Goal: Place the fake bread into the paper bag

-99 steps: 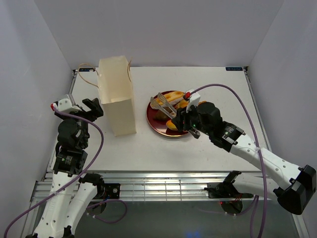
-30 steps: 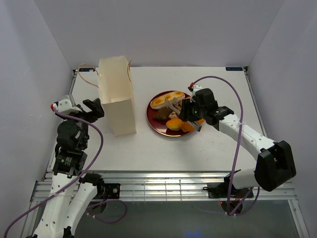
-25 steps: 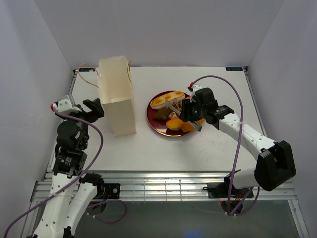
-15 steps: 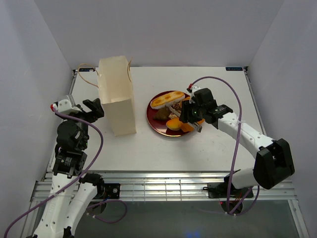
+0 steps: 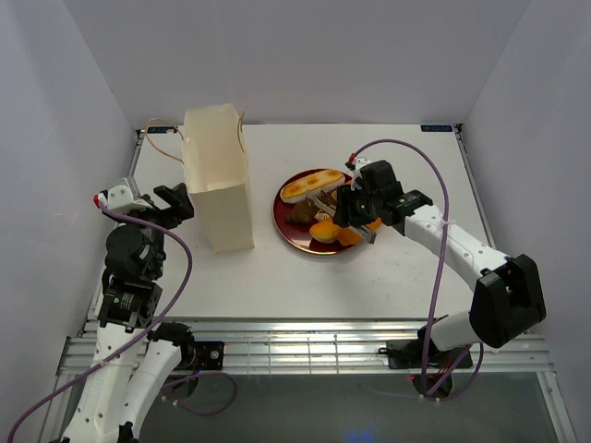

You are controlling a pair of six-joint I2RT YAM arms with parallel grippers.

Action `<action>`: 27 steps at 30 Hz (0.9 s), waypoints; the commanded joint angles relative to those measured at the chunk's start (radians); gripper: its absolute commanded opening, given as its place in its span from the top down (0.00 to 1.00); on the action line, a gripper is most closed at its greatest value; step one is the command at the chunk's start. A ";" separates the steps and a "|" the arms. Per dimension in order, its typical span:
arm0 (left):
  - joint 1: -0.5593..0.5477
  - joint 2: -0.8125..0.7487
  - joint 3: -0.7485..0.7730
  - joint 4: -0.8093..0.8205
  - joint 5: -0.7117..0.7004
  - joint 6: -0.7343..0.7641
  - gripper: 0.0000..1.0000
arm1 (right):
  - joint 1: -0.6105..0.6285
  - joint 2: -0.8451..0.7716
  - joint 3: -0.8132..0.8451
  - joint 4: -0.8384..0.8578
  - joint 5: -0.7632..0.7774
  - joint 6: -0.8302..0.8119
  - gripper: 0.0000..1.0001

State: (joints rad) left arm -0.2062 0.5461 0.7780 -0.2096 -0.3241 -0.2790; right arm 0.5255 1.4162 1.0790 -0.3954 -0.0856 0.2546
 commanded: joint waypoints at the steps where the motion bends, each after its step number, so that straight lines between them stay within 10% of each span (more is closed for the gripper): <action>1: -0.004 -0.009 -0.003 0.001 0.016 -0.005 0.02 | -0.002 0.007 0.045 -0.003 -0.022 -0.015 0.47; 17: -0.004 -0.011 -0.003 0.003 0.017 -0.005 0.02 | 0.004 0.036 0.079 -0.054 -0.026 -0.040 0.46; 27: -0.006 -0.012 -0.003 0.001 0.016 -0.005 0.02 | 0.024 0.020 0.107 -0.063 -0.051 -0.048 0.67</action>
State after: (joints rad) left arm -0.2070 0.5411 0.7780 -0.2096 -0.3206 -0.2790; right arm 0.5419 1.4487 1.1320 -0.4686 -0.1123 0.2222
